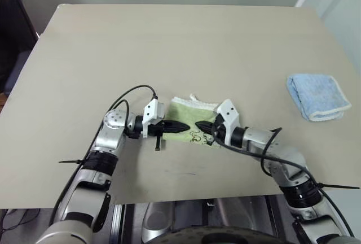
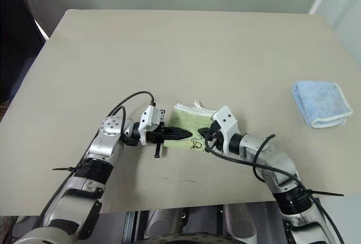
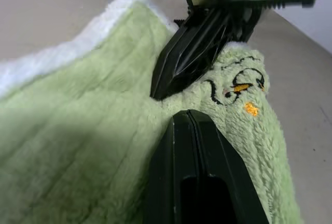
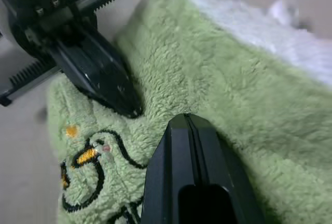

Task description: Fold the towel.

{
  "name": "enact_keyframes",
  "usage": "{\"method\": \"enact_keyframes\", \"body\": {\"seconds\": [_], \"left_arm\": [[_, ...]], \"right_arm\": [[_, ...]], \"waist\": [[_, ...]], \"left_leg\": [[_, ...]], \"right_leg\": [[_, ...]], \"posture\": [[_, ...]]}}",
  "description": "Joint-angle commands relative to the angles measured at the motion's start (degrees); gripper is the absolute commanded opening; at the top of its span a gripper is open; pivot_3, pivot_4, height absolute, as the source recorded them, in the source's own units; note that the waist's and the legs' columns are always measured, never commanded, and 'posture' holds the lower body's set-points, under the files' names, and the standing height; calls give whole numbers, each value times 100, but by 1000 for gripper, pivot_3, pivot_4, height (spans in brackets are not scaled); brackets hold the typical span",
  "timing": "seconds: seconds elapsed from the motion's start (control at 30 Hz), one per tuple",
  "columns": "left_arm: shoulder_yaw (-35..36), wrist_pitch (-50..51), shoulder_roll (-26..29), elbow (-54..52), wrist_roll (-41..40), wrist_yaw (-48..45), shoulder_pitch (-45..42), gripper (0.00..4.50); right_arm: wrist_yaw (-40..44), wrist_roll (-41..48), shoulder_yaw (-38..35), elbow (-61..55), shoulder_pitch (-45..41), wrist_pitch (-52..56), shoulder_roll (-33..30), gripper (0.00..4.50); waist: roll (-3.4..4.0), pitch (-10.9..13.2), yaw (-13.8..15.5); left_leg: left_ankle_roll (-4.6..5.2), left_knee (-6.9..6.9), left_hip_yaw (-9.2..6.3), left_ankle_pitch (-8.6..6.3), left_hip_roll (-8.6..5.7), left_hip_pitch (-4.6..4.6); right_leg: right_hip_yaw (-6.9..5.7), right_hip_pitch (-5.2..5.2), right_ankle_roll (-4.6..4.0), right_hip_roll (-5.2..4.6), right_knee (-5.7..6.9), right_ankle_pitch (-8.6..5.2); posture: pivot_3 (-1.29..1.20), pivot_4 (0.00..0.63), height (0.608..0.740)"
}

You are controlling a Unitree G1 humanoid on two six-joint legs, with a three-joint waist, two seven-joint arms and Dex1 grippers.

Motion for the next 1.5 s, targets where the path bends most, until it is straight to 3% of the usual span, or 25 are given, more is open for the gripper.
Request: {"method": "enact_keyframes", "body": {"seconds": [0.03, 0.1, 0.23, 0.37, 0.4, 0.53, 0.67, 0.83, 0.93, 1.03, 1.17, 1.5], "left_arm": [[35, -14, -149, 362, 82, 102, -51, 0], [187, 240, -223, 340, -85, 162, -120, 0], [432, 386, -171, 31, -256, 231, -130, 0], [668, 1928, 119, -930, -1001, 99, -102, 0], [754, 2267, 211, -1132, -1155, 166, -124, 177], [1085, 3104, 498, -1652, -1567, 372, -204, 1284], [1516, 4275, 845, -1648, -2067, 666, -425, 2683], [1624, 4710, 1161, -1432, -2010, 856, -419, 4500], [1624, 5186, 1259, -1361, -2042, 1046, -476, 4500], [1354, 6190, 1566, -1341, -2025, 1098, -557, 4500], [1338, 7189, 1533, -1130, -2156, 1367, -784, 4500], [1416, 7516, 1464, -1159, -2161, 1521, -837, 4500]], "right_arm": [[-138, -476, 119, 240, 103, -132, -53, 20], [-61, -427, -30, 188, 118, -163, -29, 20], [318, 533, -830, -288, 41, 165, 82, 20], [648, 1114, -1249, -724, -71, 506, -132, 20], [700, 1278, -1382, -816, -106, 592, -183, 182], [841, 1581, -1652, -922, -150, 765, -377, 1254], [969, 1669, -1732, -935, -92, 791, -597, 2640], [881, 1691, -1856, -1024, -41, 795, -723, 4466], [861, 1460, -1808, -1067, 34, 639, -867, 4491], [1049, 1776, -2049, -1374, 203, 770, -1103, 4491], [1157, 1846, -2127, -1553, 311, 811, -1398, 4491], [1144, 1893, -2128, -1590, 341, 800, -1506, 4491]], "waist": [[9, -6, -1], [13, -8, 1], [14, -7, 1], [13, -7, -14], [13, -7, -15], [13, -7, -16], [13, -7, -17], [14, -6, -22], [14, -6, -17], [13, -5, -22], [14, -5, -17], [12, -4, -13]], "left_leg": [[2, 0, 0, -2, 0, 22], [9, 0, -3, -4, -2, 52], [9, 0, -3, -4, -4, 41], [-2, 0, -2, 4, -3, -27], [-8, 0, 1, 7, -1, -43], [-20, -2, 10, 7, 1, -52], [-18, -2, 13, 3, 0, -51], [-10, -3, 13, -2, 1, -45], [-7, -2, 10, -2, 0, -45], [-7, -2, 9, -1, 1, -45], [-11, -6, 9, 1, 0, -43], [-17, -8, 10, 4, 0, -40]], "right_leg": [[1, 19, 22, 0, -1, -13], [1, 53, 51, 0, -2, -31], [2, 47, 54, 0, -3, -33], [-2, -16, 53, 2, -3, -32], [-3, -32, 47, 2, -3, -29], [-3, -41, 1, 2, -4, -17], [2, -39, 5, -1, -6, -22], [3, -39, 0, 0, -4, -20], [2, -38, -4, 0, -4, -14], [2, -39, -8, 0, -3, -12], [1, -39, -10, 1, -3, -11], [2, -38, 16, 2, -3, -27]], "posture": [[0, 150, 703], [0, 150, 703], [0, 150, 703], [0, 150, 703], [0, 150, 703], [0, 150, 703], [0, 150, 703], [0, 150, 703], [0, 150, 703], [0, 150, 703], [0, 150, 703], [0, 150, 703]]}}
